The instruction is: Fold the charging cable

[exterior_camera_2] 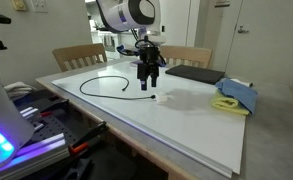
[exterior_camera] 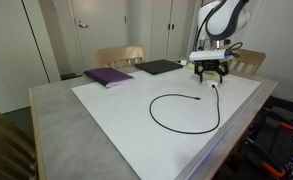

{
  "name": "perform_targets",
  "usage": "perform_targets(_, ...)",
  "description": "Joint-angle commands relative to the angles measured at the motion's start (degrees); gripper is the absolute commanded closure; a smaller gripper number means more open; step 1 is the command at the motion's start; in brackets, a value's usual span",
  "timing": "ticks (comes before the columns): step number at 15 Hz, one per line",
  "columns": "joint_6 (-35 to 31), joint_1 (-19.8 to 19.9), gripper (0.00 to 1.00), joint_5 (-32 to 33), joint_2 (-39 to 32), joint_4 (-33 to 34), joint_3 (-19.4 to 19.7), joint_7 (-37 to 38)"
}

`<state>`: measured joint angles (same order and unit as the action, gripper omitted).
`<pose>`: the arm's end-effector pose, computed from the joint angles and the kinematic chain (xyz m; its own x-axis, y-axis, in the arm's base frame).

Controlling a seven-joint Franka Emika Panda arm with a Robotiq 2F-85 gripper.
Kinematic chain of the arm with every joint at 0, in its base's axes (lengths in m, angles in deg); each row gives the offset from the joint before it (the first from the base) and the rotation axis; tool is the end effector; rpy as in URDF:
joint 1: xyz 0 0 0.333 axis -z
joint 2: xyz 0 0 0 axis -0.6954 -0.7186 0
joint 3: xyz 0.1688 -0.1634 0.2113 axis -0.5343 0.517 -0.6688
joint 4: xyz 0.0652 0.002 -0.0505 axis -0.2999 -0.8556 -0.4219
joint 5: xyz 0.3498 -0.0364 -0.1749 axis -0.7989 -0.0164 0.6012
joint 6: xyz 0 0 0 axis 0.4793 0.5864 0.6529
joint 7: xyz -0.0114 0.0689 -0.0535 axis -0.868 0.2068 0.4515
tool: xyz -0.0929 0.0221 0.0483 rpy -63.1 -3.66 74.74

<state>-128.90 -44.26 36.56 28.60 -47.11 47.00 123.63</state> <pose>0.4724 -0.1060 0.1701 0.2442 -0.9627 0.1167 -0.9484 -0.2120 0.2358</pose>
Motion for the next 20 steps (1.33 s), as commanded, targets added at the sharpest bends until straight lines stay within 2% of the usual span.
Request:
perform_targets(1, -5.56, 0.55, 0.0, 0.59, 0.23, -1.64, -0.1, -5.25)
perform_targets(5, -17.71, 3.56, 0.0, -2.18, -0.54, -3.48, -0.95, -19.24)
perform_targets(6, -20.78, 6.27, 0.0, -4.91, -1.16, -3.63, -3.09, -24.03)
perform_targets(8, -22.5, 15.83, 0.0, -7.92, -1.06, -3.93, -12.45, -32.63)
perform_targets(10, -19.67, 23.78, 0.0, -9.6, -0.92, -3.04, -20.01, -41.3)
perform_targets(11, -17.52, 25.41, 0.0, -10.86, -0.89, -2.44, -21.14, -45.56)
perform_targets(12, -19.58, 14.85, 0.0, -14.62, -0.62, -3.1, -12.31, -42.77)
perform_targets(13, -19.39, 15.48, 0.0, -16.48, -0.61, -3.01, -12.59, -44.96)
perform_targets(16, -19.34, 11.74, 0.0, -17.73, -0.78, -2.93, -9.43, -45.08)
perform_targets(17, -21.07, 9.02, 0.0, -16.72, -0.91, -3.27, -6.93, -42.82)
perform_targets(20, -23.39, 3.77, 0.0, -15.55, -0.86, -3.43, -1.38, -42.44)
